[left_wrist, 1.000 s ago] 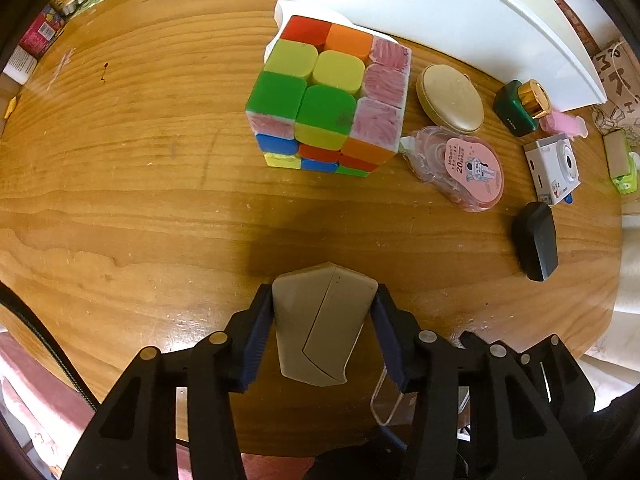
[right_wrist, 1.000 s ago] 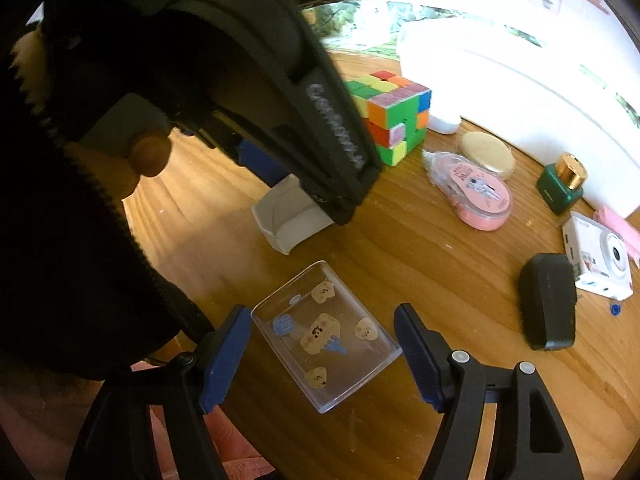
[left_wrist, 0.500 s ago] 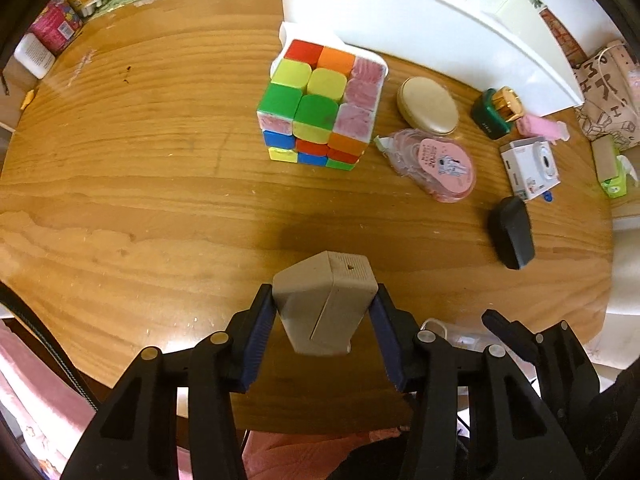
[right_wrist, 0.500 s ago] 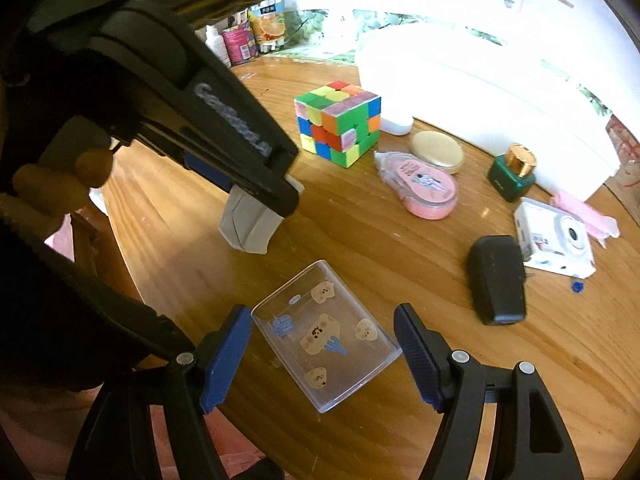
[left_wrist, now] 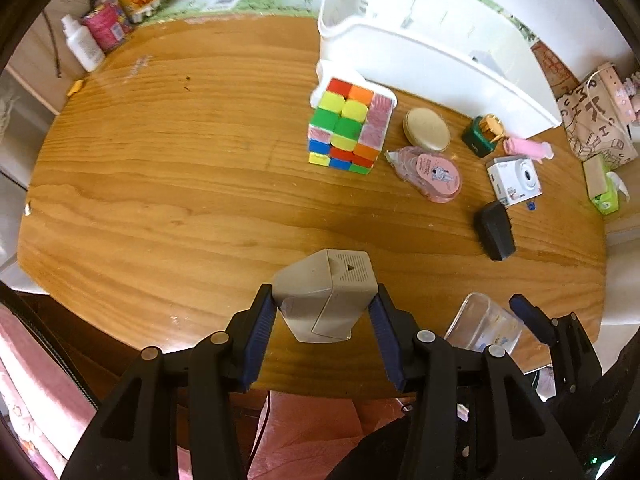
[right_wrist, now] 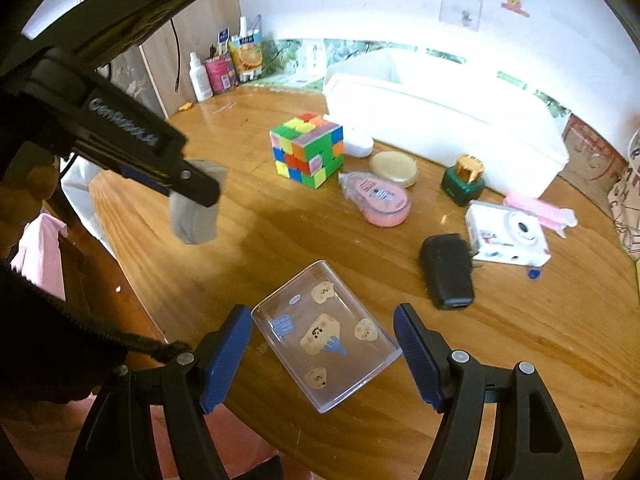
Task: Organize rigid objects
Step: 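Lift both held items and carry them over the white bin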
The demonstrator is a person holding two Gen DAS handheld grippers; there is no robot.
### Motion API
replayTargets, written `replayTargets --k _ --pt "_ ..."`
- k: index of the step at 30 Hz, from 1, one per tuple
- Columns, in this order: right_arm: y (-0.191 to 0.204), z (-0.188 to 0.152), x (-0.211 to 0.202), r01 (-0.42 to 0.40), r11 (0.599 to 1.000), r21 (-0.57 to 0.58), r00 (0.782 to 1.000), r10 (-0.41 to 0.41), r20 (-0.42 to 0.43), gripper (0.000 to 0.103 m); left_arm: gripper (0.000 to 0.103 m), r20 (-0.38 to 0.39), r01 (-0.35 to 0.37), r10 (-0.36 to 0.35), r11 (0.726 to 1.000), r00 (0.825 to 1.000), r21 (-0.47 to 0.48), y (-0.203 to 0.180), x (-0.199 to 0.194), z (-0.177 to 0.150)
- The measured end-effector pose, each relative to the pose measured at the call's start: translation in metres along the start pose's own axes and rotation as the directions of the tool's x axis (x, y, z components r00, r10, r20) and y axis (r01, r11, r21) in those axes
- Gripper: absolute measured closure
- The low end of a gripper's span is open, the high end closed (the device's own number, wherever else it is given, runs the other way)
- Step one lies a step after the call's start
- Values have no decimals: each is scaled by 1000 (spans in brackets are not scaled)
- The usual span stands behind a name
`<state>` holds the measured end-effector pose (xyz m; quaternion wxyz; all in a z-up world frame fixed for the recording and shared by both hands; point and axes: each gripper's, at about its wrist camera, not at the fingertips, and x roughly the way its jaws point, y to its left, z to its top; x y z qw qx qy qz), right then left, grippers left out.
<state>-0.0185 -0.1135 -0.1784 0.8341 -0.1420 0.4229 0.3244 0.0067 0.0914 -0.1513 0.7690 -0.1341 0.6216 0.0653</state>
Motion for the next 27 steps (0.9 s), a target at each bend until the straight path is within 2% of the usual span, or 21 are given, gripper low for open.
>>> replayTargets --k 6,15,21,27 --pt "-7 8 -19 17 1000 -2 998 -17 56 29 52 75 -9 10 1000 997 -11 -7 -33 -6" --pt "-20 33 -53 38 999 -7 985 -36 171 29 52 194 -14 13 1000 981 1 -20 -72 -4" --pt "-28 58 -73 59 998 -20 967 -52 248 29 52 283 -25 18 999 959 24 -28 -103 6" --pt "-35 83 -91 87 995 -46 944 -68 323 29 52 375 -32 6 997 927 63 -38 -132 22"
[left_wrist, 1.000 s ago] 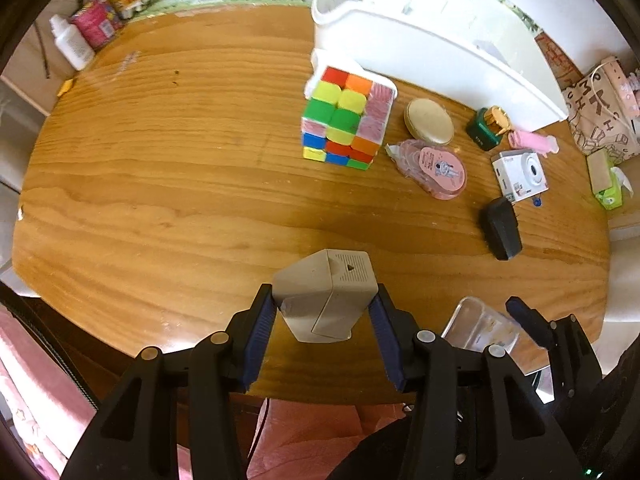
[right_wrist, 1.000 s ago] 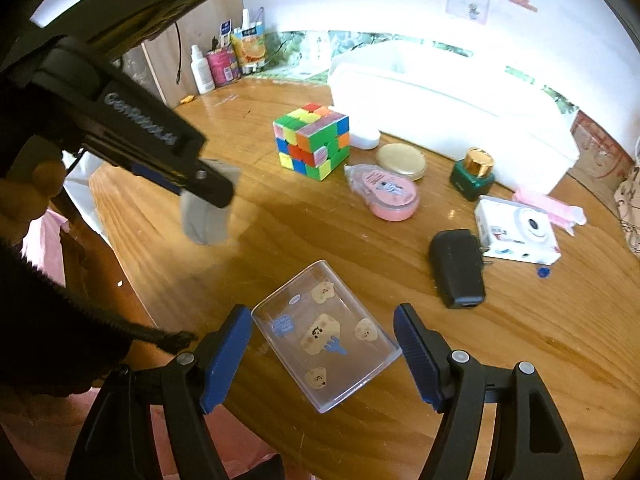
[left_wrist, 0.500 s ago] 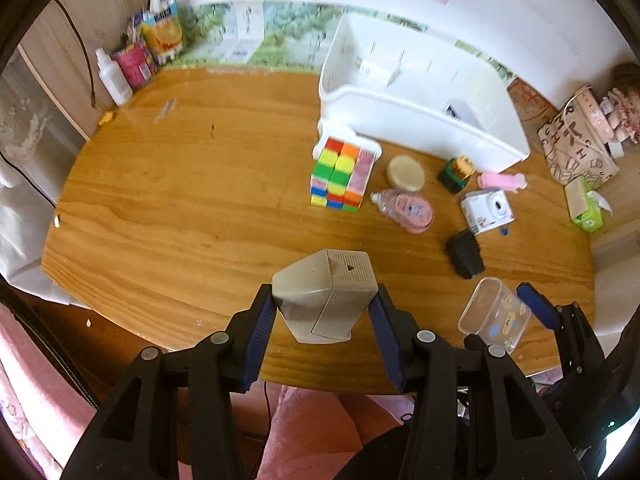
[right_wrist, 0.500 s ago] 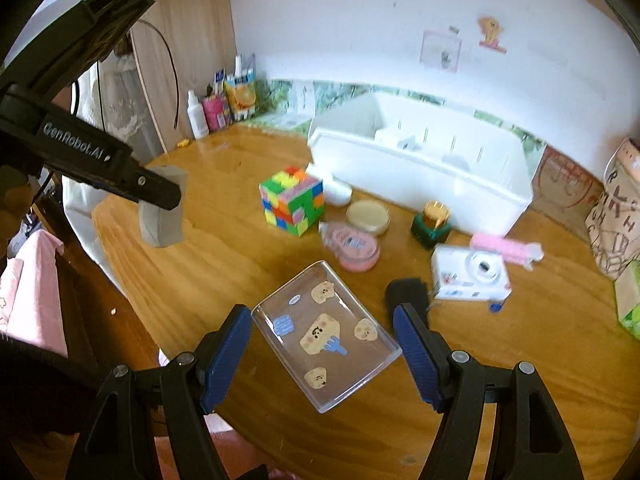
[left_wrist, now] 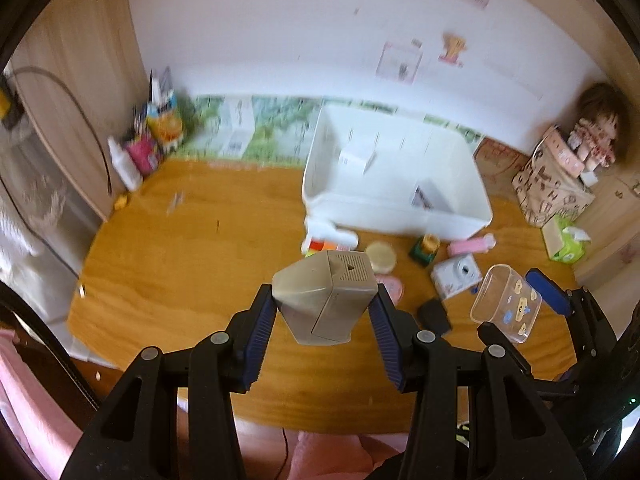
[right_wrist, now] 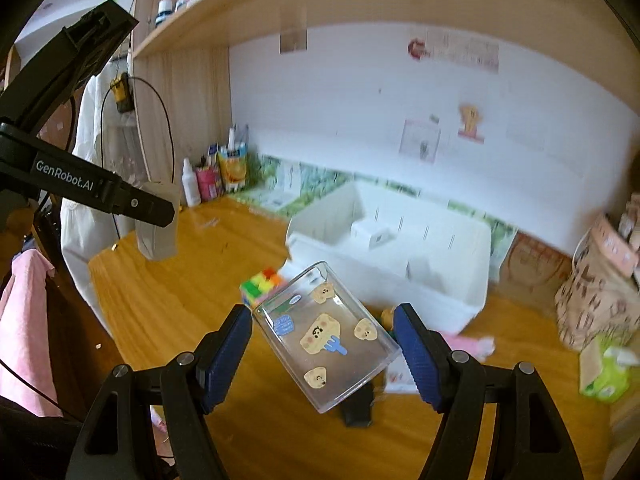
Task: Organize rigid objects
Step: 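Lift both held items and carry them over the white bin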
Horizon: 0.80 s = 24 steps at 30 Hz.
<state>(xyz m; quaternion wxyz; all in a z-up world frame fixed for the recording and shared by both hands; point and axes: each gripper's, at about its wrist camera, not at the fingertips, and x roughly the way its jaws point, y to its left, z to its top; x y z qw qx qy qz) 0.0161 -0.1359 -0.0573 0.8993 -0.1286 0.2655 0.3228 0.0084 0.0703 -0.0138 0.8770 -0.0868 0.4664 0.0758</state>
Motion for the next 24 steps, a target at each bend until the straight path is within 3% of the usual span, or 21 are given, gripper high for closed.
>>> replayTargets --k 13,24 --pt "-27 48 1 50 998 -33 992 -46 121 29 52 144 15 -22 998 989 53 -12 -16 57" --pt "-63 65 34 107 994 -6 983 -105 154 29 52 206 93 -110 992 972 91 -24 18 100"
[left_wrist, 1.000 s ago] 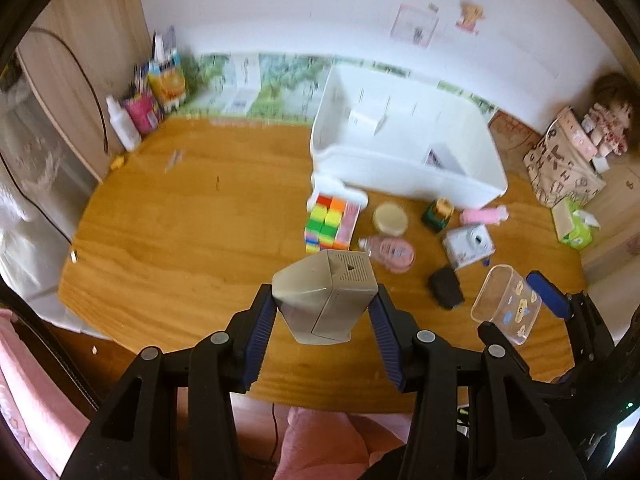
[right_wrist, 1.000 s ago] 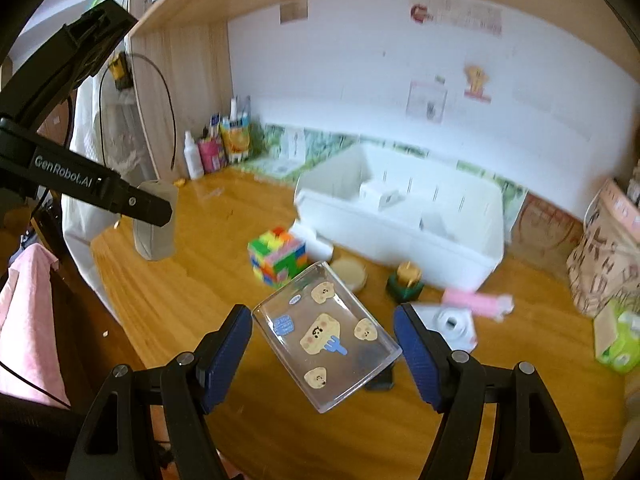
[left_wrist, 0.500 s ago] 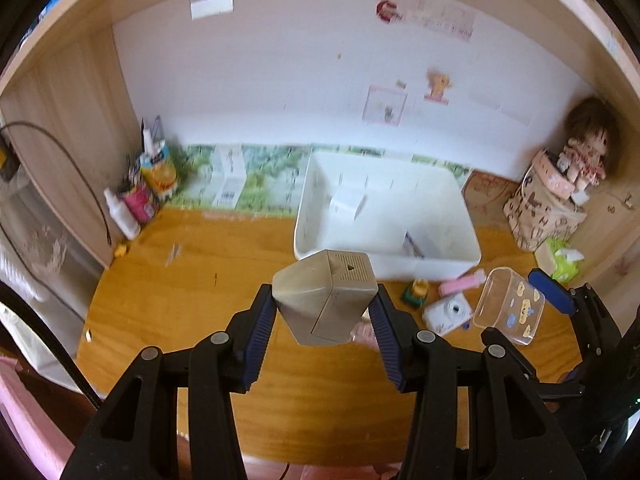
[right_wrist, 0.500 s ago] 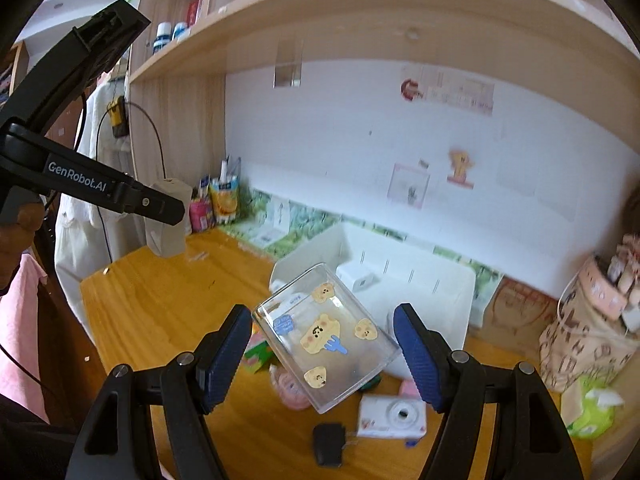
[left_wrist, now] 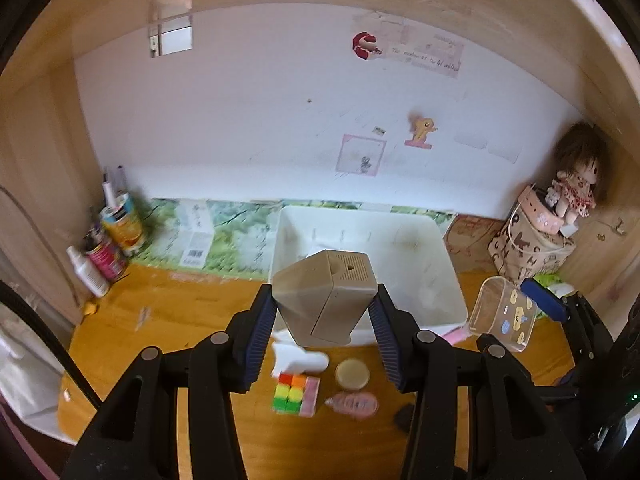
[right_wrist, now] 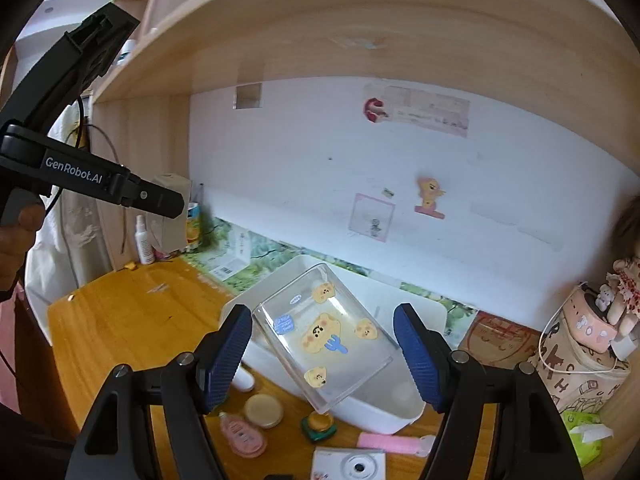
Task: Organize rigid objects
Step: 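Lift both held items and carry them over the white bin, then open both tools to drop the card and sticker box into the bin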
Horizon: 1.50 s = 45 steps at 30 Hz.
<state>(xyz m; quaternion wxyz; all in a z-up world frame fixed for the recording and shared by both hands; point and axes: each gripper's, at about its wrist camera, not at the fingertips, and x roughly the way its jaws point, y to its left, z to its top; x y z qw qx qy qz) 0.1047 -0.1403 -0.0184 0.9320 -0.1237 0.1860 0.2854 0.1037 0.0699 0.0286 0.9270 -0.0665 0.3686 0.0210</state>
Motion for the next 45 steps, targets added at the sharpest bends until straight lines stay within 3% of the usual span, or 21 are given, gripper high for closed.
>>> replayTargets --k 7,18,24,32,34,35,45 --pt "-18 -6 35 31 999 20 1000 -31 -4 29 52 30 63 -63 998 998 1 -3 42 9" --pt "-19 -20 75 9 1000 -20 1000 -9 -21 29 52 114 151 -151 988 982 9 -2 85 9" --pt "-22 -23 94 -15 1000 -16 998 14 -57 29 51 141 178 -178 984 974 18 -6 100 12" --pt "-27 -27 101 -7 1000 4 997 7 -81 28 50 140 167 -170 985 975 34 -9 110 14" --pt "-28 -26 100 -8 1000 14 996 9 -84 25 29 145 162 -165 986 976 33 -9 110 14" --pt "-29 -26 98 -5 1000 18 997 6 -79 23 25 157 164 -167 986 973 32 -9 108 13" --pt "-33 -22 84 19 998 55 998 -15 -66 21 21 209 192 -191 981 959 12 -9 88 10"
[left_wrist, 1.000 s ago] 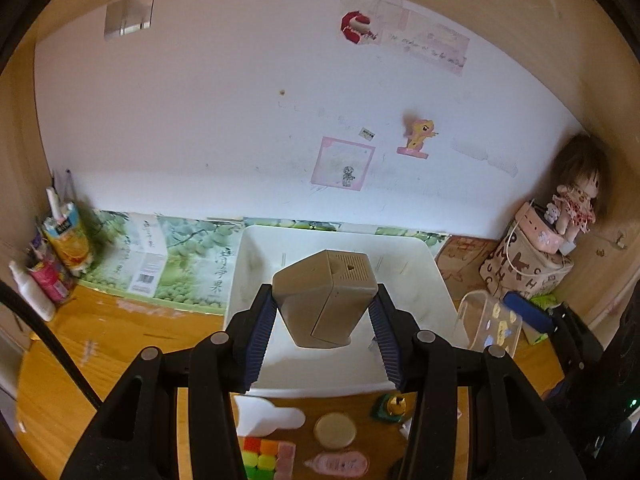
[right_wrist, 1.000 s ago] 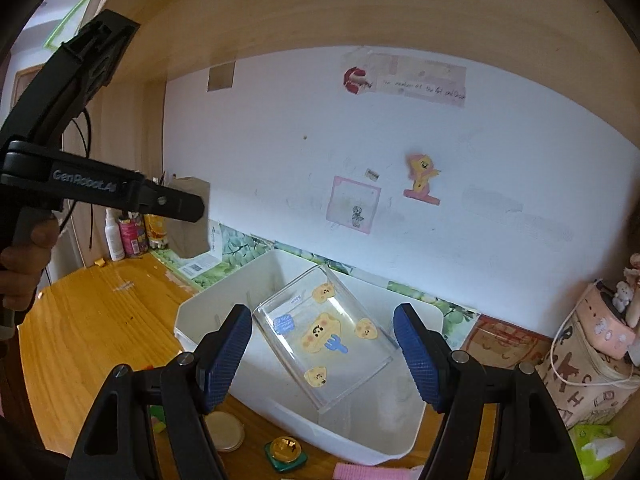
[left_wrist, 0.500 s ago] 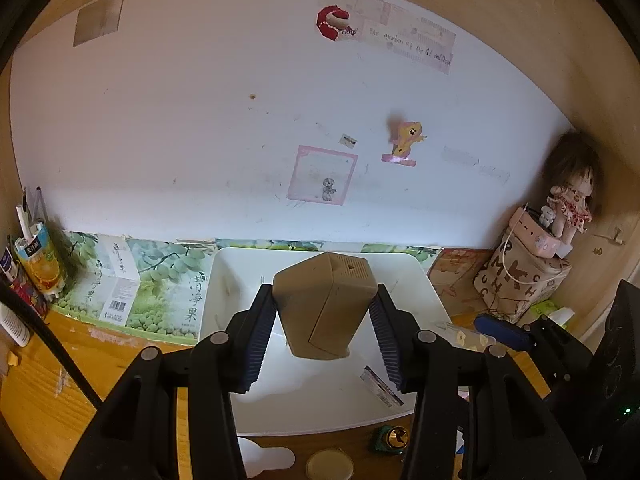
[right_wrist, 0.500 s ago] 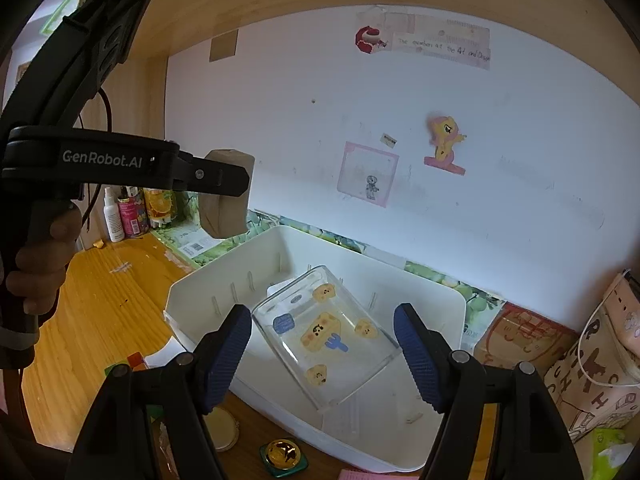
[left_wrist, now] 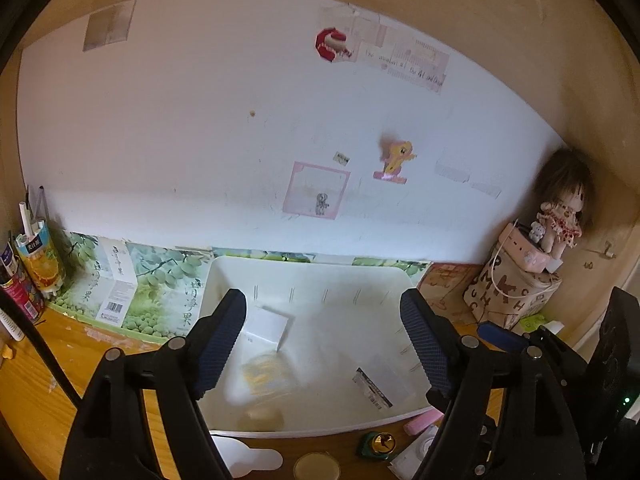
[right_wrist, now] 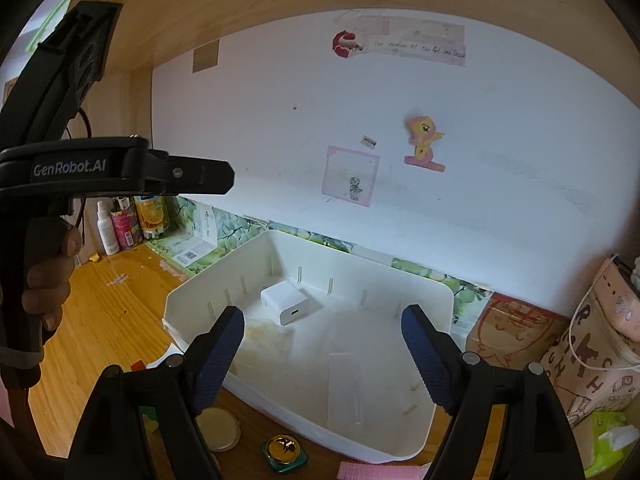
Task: Organize rigid objects
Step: 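Open both tools to drop the card and sticker box into the bin, then withdraw both tools from the bin toward the remaining desk items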
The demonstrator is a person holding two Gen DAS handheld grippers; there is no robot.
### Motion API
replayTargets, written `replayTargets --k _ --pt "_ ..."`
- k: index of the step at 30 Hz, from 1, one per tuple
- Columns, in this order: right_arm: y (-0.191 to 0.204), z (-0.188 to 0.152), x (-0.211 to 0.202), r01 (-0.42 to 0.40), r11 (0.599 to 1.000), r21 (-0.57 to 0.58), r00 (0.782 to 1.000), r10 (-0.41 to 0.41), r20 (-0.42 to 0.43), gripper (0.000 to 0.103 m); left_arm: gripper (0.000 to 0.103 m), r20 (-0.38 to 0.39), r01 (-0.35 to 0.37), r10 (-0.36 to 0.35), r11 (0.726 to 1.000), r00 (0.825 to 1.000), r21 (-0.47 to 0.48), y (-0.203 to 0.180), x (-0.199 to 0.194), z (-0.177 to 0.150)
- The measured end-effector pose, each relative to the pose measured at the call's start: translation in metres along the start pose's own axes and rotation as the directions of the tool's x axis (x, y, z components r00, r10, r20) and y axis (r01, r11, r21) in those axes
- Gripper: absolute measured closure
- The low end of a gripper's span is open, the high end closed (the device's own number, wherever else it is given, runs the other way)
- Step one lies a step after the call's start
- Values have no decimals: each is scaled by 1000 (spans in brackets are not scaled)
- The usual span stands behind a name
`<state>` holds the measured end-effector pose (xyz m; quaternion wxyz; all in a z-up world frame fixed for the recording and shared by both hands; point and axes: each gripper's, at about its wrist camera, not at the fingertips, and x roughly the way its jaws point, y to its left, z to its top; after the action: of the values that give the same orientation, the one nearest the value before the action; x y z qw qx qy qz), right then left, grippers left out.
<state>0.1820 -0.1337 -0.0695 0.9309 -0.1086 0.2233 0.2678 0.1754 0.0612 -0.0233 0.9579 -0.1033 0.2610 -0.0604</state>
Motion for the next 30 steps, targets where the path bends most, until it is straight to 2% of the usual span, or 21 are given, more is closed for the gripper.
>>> replayTargets --k 6,10,15,30 --pt "-2 1 -12 1 999 43 1000 -1 1 21 20 67 -26 30 998 997 -59 6 -25 -3" --pt "-1 1 -22 0 999 51 1000 -1 9 21 20 70 -36 43 994 997 -102 10 -41 -12" --pt "2 1 -36 -2 998 56 1000 1 23 21 20 81 -61 70 993 994 -104 7 -56 -18" --pt "21 -7 -97 -6 997 75 996 0 90 21 20 165 -60 77 992 983 -109 -5 -125 -36"
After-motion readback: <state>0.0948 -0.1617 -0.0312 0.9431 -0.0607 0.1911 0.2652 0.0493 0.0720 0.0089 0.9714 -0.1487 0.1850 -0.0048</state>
